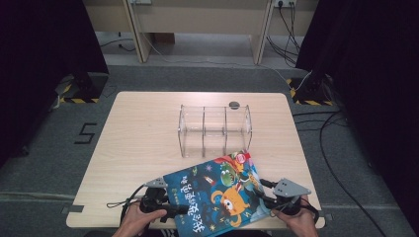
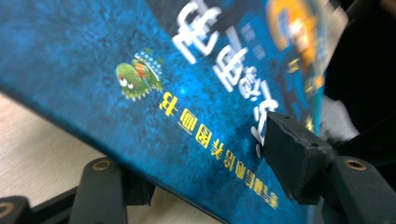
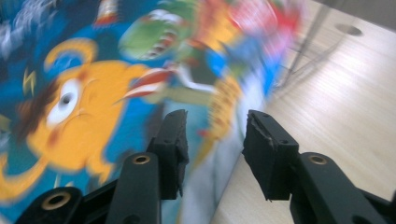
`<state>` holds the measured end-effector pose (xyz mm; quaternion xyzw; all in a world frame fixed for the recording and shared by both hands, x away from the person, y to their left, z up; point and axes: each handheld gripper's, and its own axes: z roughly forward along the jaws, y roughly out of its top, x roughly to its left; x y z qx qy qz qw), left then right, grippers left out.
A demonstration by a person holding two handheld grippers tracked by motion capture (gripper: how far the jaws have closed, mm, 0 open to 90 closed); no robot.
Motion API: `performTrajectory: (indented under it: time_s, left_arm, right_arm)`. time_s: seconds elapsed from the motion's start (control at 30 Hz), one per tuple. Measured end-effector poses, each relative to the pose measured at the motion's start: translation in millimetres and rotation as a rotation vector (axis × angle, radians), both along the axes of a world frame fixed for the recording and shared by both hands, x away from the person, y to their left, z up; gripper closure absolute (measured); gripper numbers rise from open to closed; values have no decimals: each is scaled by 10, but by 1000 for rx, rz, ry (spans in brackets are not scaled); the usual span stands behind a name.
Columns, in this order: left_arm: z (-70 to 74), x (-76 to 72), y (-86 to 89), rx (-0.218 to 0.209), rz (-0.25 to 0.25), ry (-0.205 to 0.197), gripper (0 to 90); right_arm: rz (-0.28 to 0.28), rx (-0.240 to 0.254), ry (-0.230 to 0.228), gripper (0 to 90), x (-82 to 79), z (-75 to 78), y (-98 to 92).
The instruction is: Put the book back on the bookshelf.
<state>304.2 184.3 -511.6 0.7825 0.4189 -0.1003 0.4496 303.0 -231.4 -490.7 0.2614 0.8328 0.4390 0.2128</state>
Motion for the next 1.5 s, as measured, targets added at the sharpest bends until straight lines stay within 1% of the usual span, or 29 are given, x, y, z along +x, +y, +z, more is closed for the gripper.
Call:
performTrajectory:
  time_s: [0.03,0.07,0.1,0.13,0.17,0.2,0.23,0.27,0.33,0.37,0.43,0.5,0.53,0.67,0.73,0.77,0.8,0.97,1.0,1.2,1.23,1.27,1.3,1.33,1.5]
  left_arm:
    - [0,0,0,0,0,0,401]
    - [-28,2,0,11,3,9,404]
    - [-45,-2,-3,20,5,15,404]
    - [7,-15,-14,23,-5,-24,408]
    - [7,-15,-14,23,-5,-24,409]
    - [28,-22,-24,33,-5,-35,409]
    - [37,-32,-27,33,-5,-51,409]
    - [54,-41,-29,36,-8,-61,412]
    - [71,-53,-36,43,-7,-72,412]
    - [71,-53,-36,43,-7,-72,412]
    - [74,-55,-36,44,-7,-73,412]
    - [77,-55,-37,44,-8,-76,412]
    - [83,-57,-38,46,-8,-82,412]
    - [100,-70,-42,50,-6,-91,412]
    - [124,-84,-47,58,-6,-108,413]
    - [124,-84,-47,58,-6,-108,413]
    - [136,-86,-48,59,-6,-115,415]
    - [156,-103,-50,57,-1,-126,426]
    - [176,-118,-52,54,4,-137,430]
    - [231,-160,-51,31,20,-159,474]
    - [231,-160,-51,31,20,-159,476]
    - [236,-166,-53,19,26,-157,480]
    - [236,-166,-53,19,26,-157,484]
    - [239,-167,-51,10,26,-152,485]
    - [241,-168,-50,-1,29,-145,486]
  right_arm:
    - [0,0,0,571,0,0,0]
    - [-8,10,42,539,-13,-23,60]
    - [-8,10,42,526,-13,-23,60]
    - [-24,30,49,491,-4,-26,54]
    - [-24,30,49,491,-4,-26,54]
    - [-25,49,51,490,1,-18,31]
    - [-33,68,53,469,0,-9,10]
    - [-55,102,58,431,7,6,-28]
    - [-66,129,62,409,16,16,-55]
    - [-66,129,62,409,16,16,-55]
    - [-63,147,67,406,19,17,-68]
    - [-64,143,62,393,20,19,-70]
    - [-63,151,63,381,22,19,-70]
    - [-64,153,67,374,20,21,-73]
    - [-67,162,70,362,16,27,-70]
    - [-67,162,70,362,16,27,-70]
    - [-67,174,80,357,15,30,-69]
    - [-64,183,77,353,7,38,-58]
    - [-66,187,82,347,3,42,-56]
    - [-67,199,87,338,-4,46,-49]
    - [-67,199,87,338,-4,46,-49]
    - [-69,201,89,338,-6,47,-50]
    - [-69,201,89,338,-6,47,-50]
    - [-70,206,90,334,-8,51,-49]
    - [-69,211,88,332,-26,63,-35]
